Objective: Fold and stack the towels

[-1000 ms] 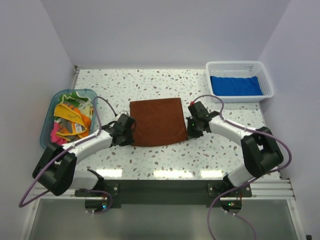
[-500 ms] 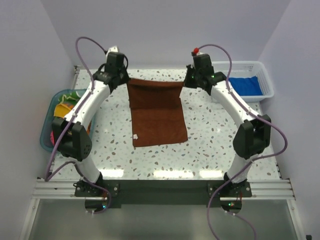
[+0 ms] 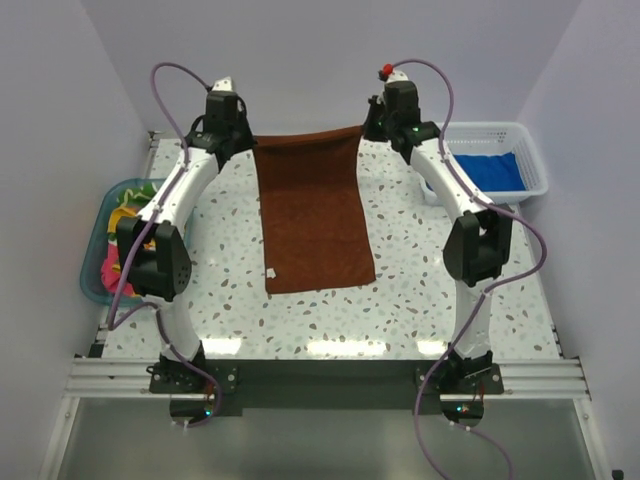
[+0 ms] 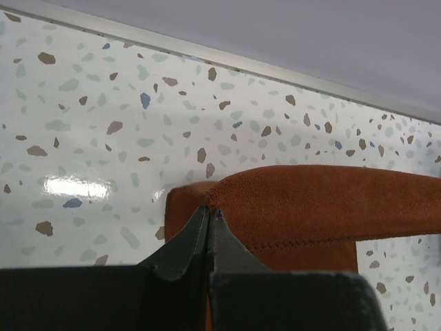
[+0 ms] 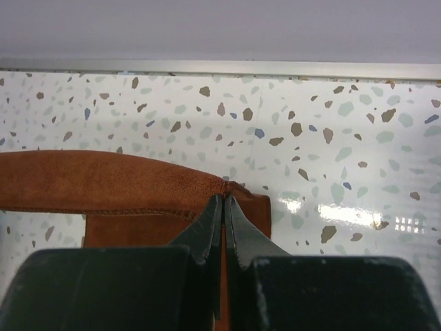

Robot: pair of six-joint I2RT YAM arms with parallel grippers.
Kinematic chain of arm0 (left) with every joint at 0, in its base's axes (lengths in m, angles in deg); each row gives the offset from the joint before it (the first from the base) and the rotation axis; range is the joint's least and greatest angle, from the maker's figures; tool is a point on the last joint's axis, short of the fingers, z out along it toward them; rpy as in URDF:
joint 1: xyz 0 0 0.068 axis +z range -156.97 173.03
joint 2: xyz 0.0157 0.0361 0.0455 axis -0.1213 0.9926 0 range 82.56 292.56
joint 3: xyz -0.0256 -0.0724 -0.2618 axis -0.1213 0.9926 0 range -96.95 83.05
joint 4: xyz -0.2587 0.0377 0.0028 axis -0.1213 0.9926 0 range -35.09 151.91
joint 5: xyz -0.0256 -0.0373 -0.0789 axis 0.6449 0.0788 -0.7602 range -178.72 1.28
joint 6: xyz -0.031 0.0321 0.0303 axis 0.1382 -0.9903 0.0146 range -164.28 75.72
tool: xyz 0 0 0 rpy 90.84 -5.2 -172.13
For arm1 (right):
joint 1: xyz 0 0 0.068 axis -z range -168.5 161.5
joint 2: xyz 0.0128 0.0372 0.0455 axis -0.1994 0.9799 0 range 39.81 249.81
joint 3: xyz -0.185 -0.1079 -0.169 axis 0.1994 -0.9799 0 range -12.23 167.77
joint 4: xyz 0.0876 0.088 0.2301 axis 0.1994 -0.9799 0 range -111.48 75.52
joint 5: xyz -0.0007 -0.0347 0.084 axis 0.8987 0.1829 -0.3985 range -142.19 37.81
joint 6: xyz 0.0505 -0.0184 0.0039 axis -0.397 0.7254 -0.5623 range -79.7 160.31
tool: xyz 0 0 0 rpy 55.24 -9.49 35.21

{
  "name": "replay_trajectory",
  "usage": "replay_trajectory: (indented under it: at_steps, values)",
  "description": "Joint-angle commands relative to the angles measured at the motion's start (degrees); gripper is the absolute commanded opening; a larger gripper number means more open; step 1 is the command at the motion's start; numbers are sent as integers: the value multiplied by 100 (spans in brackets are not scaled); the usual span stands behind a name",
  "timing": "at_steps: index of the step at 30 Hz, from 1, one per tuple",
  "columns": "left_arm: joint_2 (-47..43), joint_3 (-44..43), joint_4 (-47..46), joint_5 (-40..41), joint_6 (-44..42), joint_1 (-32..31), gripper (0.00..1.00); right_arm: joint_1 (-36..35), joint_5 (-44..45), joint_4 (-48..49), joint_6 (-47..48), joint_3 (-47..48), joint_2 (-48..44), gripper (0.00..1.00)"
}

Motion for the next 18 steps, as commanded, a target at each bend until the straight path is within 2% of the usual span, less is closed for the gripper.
replay_trajectory:
  at_steps: [1,5,11,14,18]
  values:
    - [-27,190,-222,-412,-158,21,0,55,-241,-37,316,3,-146,0]
    - [-299,594,33,-623,-44,21,0,55,-330,-291,378,-692,-594,0]
    - [-1010,1701,525,-1027,106,13,0,55,-567,-819,211,-1895,-1297,0]
    - [-1493,2700,535,-1291,132,-14,0,46,-724,-951,80,-2651,-1770,0]
    - [-2196,3582,377,-1388,185,-66,1,11,-936,-960,44,-3573,-2238,0]
